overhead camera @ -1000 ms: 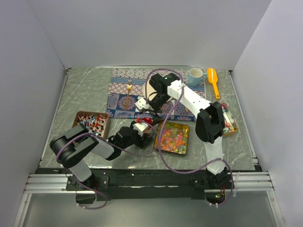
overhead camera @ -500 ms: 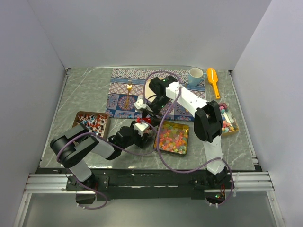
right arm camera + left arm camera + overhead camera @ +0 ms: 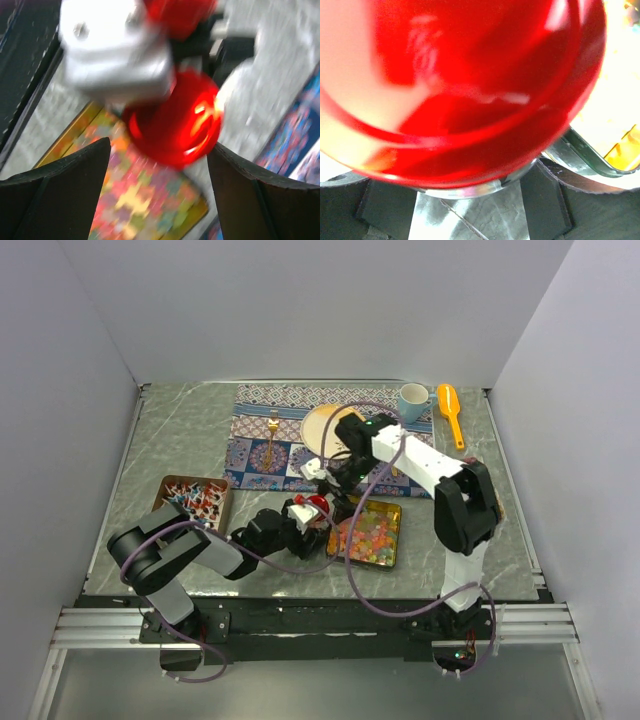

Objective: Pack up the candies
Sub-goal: Screw the bottle lid onto the packing bottle.

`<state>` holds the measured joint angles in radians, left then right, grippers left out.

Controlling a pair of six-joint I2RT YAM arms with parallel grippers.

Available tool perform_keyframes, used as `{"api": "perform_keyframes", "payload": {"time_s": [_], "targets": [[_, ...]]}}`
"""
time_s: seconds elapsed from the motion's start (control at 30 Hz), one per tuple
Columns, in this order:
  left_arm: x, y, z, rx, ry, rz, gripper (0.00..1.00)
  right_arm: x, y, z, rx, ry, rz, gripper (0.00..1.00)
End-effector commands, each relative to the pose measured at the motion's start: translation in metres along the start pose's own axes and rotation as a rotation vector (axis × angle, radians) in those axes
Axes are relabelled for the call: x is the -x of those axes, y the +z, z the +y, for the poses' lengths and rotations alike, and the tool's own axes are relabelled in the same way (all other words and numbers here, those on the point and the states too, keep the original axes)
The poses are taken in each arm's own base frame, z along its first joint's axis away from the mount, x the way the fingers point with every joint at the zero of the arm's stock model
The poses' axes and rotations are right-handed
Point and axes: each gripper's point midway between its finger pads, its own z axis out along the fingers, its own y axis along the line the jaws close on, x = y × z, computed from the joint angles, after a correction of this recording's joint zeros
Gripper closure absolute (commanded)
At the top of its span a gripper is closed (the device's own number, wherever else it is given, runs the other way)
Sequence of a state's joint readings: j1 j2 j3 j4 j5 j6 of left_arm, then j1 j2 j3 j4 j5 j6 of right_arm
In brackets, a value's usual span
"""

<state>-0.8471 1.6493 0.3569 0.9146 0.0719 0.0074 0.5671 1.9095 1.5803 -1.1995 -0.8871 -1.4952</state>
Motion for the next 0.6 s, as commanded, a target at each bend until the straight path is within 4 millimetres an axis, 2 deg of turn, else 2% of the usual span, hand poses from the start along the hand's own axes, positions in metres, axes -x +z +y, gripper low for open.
{"api": "perform_keyframes", "payload": {"time_s": [0.0,0.1,0.17,0.23,0.3,0.33,0.43,0.47,0.53,0.57], "targets": [[-0.027,-0.003,0.017,0.081,-0.047,0.098,0.99,-0.007,-0.029,0.069,0.079,0.246,0.070,0.15],[-0.029,-0.002,0.015,0.070,-0.042,0.104,0.99,-0.017,-0.036,0.073,0.051,0.280,0.089,0.14],[-0.029,-0.002,0.015,0.065,-0.041,0.108,0.99,-0.024,-0.043,0.063,0.004,0.275,0.105,0.14],[-0.030,-0.002,0.014,0.060,-0.038,0.111,0.99,-0.025,-0.052,0.044,-0.061,0.268,0.092,0.14],[-0.030,-0.001,0.013,0.054,-0.034,0.111,0.99,-0.016,-0.061,0.020,-0.100,0.218,0.081,0.14],[-0.030,-0.001,0.013,0.054,-0.033,0.114,0.99,-0.001,-0.071,0.004,-0.136,0.166,0.059,0.13],[-0.030,-0.001,0.012,0.048,-0.034,0.115,0.99,0.011,-0.070,-0.016,-0.119,0.125,0.029,0.11],[-0.030,-0.001,0.011,0.043,-0.033,0.115,0.99,0.022,-0.067,-0.028,-0.108,0.080,0.019,0.10],[-0.031,0.000,0.009,0.035,-0.034,0.121,0.99,0.036,-0.064,-0.037,-0.097,0.032,0.004,0.09],[-0.033,0.000,0.006,0.019,-0.037,0.131,0.99,0.041,-0.055,-0.037,-0.072,0.029,-0.017,0.08]]}}
